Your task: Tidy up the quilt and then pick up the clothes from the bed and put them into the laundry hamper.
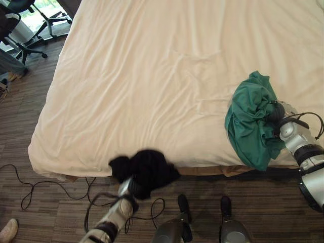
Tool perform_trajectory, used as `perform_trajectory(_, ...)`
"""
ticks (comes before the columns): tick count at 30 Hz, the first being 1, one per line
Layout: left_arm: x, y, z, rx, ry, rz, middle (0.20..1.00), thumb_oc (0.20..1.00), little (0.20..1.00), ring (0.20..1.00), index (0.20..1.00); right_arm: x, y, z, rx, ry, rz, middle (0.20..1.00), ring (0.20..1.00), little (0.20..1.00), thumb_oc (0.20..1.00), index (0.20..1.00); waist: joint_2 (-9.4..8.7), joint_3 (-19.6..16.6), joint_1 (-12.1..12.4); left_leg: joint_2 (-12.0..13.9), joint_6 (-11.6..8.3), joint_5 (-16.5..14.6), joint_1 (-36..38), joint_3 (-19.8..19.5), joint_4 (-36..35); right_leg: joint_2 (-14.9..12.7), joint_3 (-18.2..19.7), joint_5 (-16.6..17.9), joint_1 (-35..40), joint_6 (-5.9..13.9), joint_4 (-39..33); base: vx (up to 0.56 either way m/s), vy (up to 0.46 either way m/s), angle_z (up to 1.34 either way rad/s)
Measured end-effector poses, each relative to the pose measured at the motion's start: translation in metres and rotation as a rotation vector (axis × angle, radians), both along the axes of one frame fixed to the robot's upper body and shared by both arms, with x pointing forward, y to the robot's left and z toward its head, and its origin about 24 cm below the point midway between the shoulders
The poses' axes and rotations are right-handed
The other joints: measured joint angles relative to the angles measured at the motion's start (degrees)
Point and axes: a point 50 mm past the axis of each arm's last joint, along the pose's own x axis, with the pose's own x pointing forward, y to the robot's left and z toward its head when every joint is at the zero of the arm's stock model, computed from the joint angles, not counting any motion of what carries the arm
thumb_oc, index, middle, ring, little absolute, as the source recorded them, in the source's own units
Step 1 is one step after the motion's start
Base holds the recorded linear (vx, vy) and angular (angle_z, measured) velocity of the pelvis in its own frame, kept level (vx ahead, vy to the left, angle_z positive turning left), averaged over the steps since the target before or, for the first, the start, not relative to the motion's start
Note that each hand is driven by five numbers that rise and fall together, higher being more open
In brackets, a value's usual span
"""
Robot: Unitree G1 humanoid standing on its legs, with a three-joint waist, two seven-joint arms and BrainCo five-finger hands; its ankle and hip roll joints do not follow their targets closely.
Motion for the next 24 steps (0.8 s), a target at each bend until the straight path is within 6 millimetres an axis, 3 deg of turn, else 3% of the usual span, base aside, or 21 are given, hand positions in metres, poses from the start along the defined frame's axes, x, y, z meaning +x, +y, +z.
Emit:
perform_trajectory(1,-0.007,-0.002,-0.005,-0.009,0.03,0.0,0.2,0.2,0.2,0.2,0.2,-0.001,-0.001,-0.001,0.012,0.003,-0.006,0.2,0.2,0.2,0.2,0.2,-0.02,0.0,0.1,0.0,0.0,0.0,0.0,-0.1,0.0,0.0,-0.2,0.0,0.1,-0.01,0.0,0.06,0.039,0.26)
perform_trajectory(3,-0.03,-0.006,-0.016,-0.003,0.111,-0.017,0.2,0.2,0.2,0.2,0.2,-0.018,-0.008,-0.028,0.143,-0.001,-0.049,0.2,0.2,0.2,0.2,0.2,-0.77,-0.1,0.2,0.0,-0.09,-0.1,0.5,-0.2,0.0,0.1,-1.0,-0.1,1.2,-0.29,0.0,0.06,0.048,0.25)
perform_trajectory(7,-0.05,0.003,-0.023,0.011,0.175,0.02,0.2,0.2,0.2,0.2,0.2,-0.059,0.001,-0.086,0.363,0.022,-0.046,0.2,0.2,0.2,0.2,0.2,-3.4,-1.5,-0.3,0.3,-0.76,-2.5,1.5,0.8,-0.1,0.3,-0.1,-0.4,1.7,-0.55,0.0,0.06,0.073,-0.06)
perform_trajectory(9,-0.054,0.006,-0.024,0.021,0.19,0.03,0.2,0.2,0.2,0.2,0.2,-0.077,0.004,-0.106,0.453,0.042,-0.065,0.2,0.2,0.2,0.2,0.2,-4.62,-2.1,-0.2,0.3,-0.5,-2.8,2.0,1.7,-0.4,0.1,0.6,-0.4,2.0,-0.55,0.0,0.04,0.1,-0.21)
perform_trajectory(11,-0.061,0.009,-0.026,0.013,0.205,0.061,0.2,0.2,0.2,0.2,0.2,-0.121,0.016,-0.152,0.638,0.118,-0.134,0.2,0.2,0.2,0.2,0.2,-6.6,-3.0,-2.4,-0.1,0.16,-3.3,3.5,2.9,-0.4,-0.3,1.1,-0.3,3.0,-0.54,0.0,0.08,0.216,-0.17)
perform_trajectory(12,-0.064,0.01,-0.026,0.009,0.21,0.07,0.2,0.2,0.2,0.2,0.2,-0.135,0.019,-0.164,0.678,0.143,-0.162,0.2,0.2,0.2,0.2,0.2,-7.15,-3.4,-3.0,-0.2,0.27,-3.6,4.0,3.3,-0.4,-0.3,1.3,-0.3,3.1,-0.51,0.0,0.07,0.229,-0.35)
perform_trajectory(14,-0.07,0.012,-0.027,0.002,0.222,0.088,0.2,0.2,0.2,0.2,0.2,-0.194,0.039,-0.214,0.825,0.335,-0.262,0.2,0.2,0.2,0.2,0.2,-8.62,-4.3,-3.6,-0.5,1.02,-4.2,6.0,5.1,-0.4,-0.8,3.9,-0.4,4.0,-0.34,0.0,0.02,0.174,-0.52)
perform_trajectory(17,-0.055,0.012,-0.021,-0.011,0.176,0.094,0.2,0.2,0.2,0.2,0.2,-0.256,0.052,-0.25,0.862,0.551,-0.383,0.2,0.2,0.2,0.2,0.2,-9.29,-4.2,-6.4,-1.0,1.63,-4.5,6.5,6.3,-0.4,-1.5,4.3,-0.2,4.1,0.17,0.4,-0.03,0.118,-0.17)
perform_trajectory(20,-0.037,0.011,-0.014,-0.018,0.118,0.097,0.2,0.2,0.2,0.2,0.2,-0.271,0.063,-0.26,0.857,0.637,-0.384,0.2,0.2,0.2,0.2,0.2,-10.12,-4.2,-6.3,-1.2,1.81,-5.7,7.3,6.5,-0.4,-1.6,5.6,-0.5,3.7,0.97,2.4,-0.07,0.083,-0.17)
perform_trajectory(22,-0.023,0.011,-0.008,-0.025,0.074,0.105,0.2,0.2,0.2,0.2,0.2,-0.265,0.074,-0.264,0.844,0.682,-0.345,0.2,0.2,0.2,0.2,0.2,-11.0,-4.2,-6.0,-0.9,2.06,-5.4,7.7,5.5,-0.4,-1.4,6.0,-3.1,1.2,2.31,9.4,-0.04,0.009,0.17)
perform_trajectory(24,-0.016,0.009,-0.005,-0.048,0.057,0.126,0.2,0.2,0.2,0.2,0.2,-0.259,0.08,-0.268,0.817,0.721,-0.323,0.2,0.2,0.2,0.2,0.2,-11.99,-4.4,-5.8,-1.1,2.69,-4.6,7.6,2.7,-0.4,-1.0,9.1,-6.3,-0.7,2.52,13.4,0.0,-0.043,0.47)
